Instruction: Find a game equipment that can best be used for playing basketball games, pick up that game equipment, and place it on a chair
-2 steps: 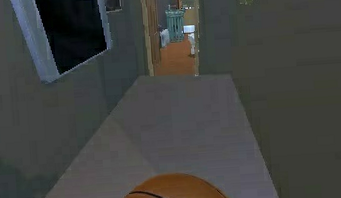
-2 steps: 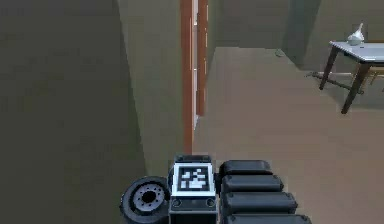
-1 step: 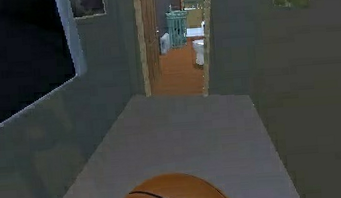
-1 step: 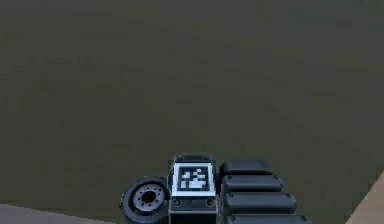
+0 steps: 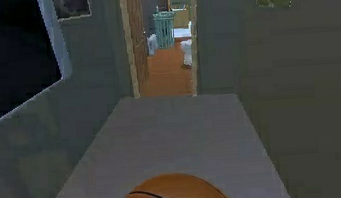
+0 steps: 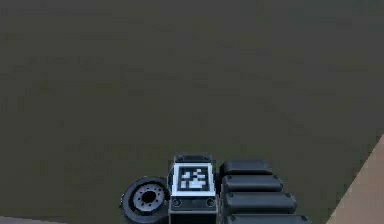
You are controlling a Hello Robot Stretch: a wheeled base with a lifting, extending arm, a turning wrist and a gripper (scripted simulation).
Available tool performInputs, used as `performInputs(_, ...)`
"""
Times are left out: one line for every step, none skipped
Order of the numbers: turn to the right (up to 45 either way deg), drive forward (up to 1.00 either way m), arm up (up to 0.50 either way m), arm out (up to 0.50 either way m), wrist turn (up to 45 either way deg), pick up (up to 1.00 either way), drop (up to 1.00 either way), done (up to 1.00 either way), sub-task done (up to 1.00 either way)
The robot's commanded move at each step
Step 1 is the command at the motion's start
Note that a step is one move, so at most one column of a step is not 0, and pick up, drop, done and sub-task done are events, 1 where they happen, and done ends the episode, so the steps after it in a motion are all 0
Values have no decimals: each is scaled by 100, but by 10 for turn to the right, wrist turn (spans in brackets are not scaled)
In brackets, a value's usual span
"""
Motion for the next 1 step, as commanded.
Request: performInputs(0, 100, 0, 0, 0, 0, 0, 0, 0)
